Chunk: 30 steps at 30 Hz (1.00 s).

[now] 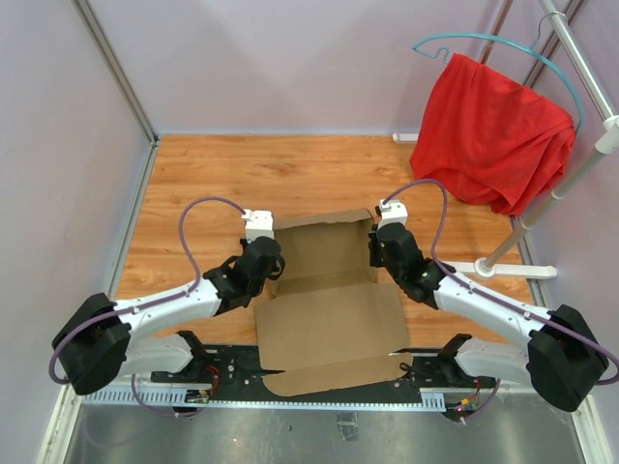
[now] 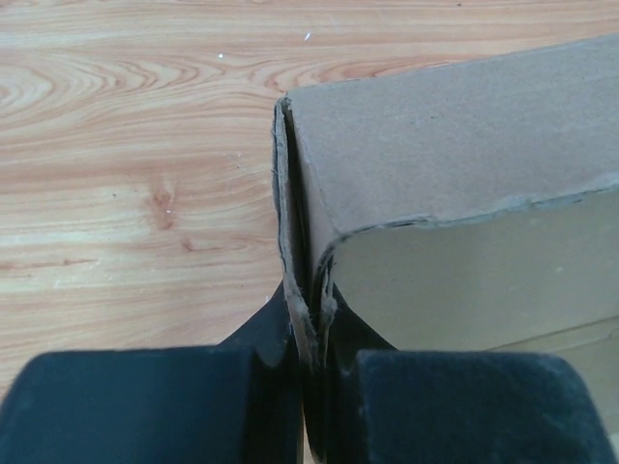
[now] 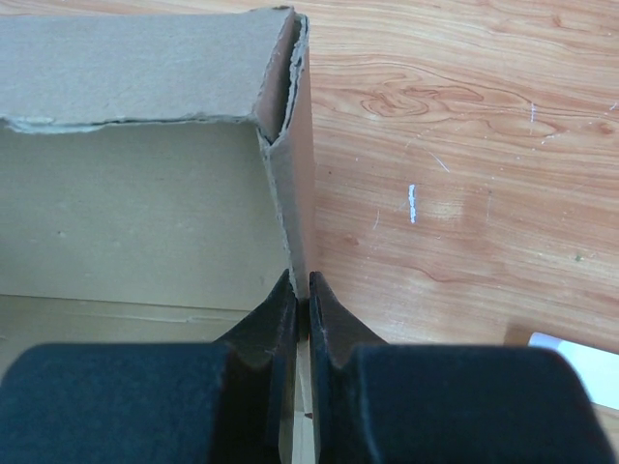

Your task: Fold the paper box

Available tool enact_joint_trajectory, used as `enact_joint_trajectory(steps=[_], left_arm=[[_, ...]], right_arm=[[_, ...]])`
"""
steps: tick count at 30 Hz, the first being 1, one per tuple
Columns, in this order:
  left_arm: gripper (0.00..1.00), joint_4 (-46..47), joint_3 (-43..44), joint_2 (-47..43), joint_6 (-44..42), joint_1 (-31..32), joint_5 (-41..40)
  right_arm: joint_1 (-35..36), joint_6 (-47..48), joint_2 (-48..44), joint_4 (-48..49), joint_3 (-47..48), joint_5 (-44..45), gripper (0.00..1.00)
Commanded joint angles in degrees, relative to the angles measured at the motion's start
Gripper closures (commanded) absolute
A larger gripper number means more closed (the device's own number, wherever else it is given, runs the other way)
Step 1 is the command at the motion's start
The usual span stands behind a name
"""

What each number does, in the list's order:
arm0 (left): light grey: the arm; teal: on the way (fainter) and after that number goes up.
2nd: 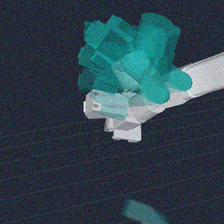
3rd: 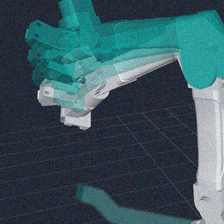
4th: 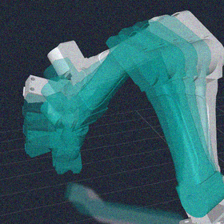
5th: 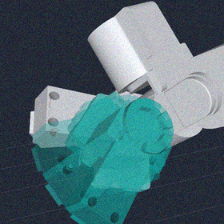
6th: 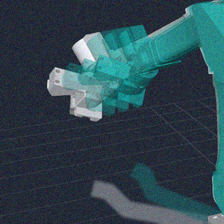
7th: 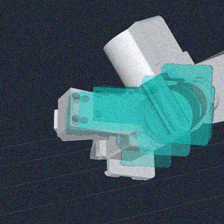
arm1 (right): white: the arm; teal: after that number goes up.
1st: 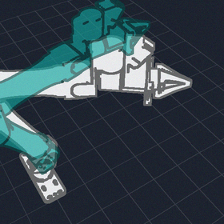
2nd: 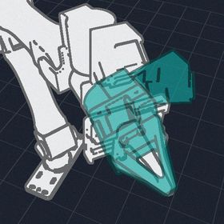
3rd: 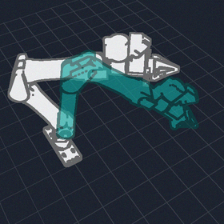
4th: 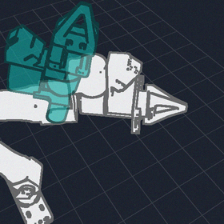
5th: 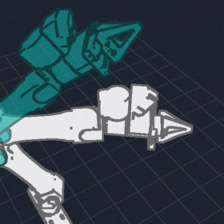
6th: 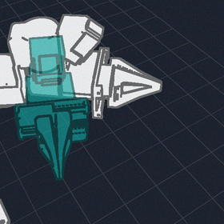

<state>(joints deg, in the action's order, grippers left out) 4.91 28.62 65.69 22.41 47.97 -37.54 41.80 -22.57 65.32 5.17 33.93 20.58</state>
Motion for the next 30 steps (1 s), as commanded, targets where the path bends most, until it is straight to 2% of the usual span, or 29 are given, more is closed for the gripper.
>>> enact_joint_trajectory(steps=[1, 4, 6, 12, 19, 21, 23, 27, 30], left_arm=[[1.00, -11.9, 4.3, 6.4, 4.4, 1.4, -1.3], [1.00, -15.6, 8.1, 10.3, 5.6, 3.8, -6.3], [1.00, -16.7, 9.5, 11.5, 6.3, 4.3, -8.0], [0.98, -17.5, 10.8, 12.8, 7.7, 4.5, -7.3], [0.85, -18.9, 12.2, 11.8, 9.9, 5.1, -5.5], [0.78, -18.1, 11.8, 10.2, 10.4, 5.3, -4.0], [0.72, -16.0, 10.6, 7.4, 10.0, 5.3, -1.2], [0.54, -9.8, 6.4, -0.4, 9.8, 5.2, 3.6], [0.52, -8.5, 4.4, -5.2, 9.8, 5.3, 4.5]], right_arm=[[0.5, -0.3, 0.4, -1.0, 2.7, 1.3, 0.99], [0.5, 0.4, 1.0, -1.7, 3.8, 1.3, 0.99], [0.5, 1.2, 1.2, -1.0, 3.9, -0.2, 0.95], [0.6, 1.4, 3.0, -1.0, 4.7, -0.9, 0.95], [0.6, 0.0, 7.1, -5.0, 8.9, -1.0, 0.98], [0.5, -0.2, 7.9, -5.5, 9.9, -1.0, 0.98], [0.5, -0.2, 8.5, -6.2, 10.7, -0.9, 0.99], [0.4, -0.1, 9.2, -6.8, 11.5, -0.7, 0.99], [0.4, 0.2, 9.5, -6.8, 11.9, -1.2, 0.99]])
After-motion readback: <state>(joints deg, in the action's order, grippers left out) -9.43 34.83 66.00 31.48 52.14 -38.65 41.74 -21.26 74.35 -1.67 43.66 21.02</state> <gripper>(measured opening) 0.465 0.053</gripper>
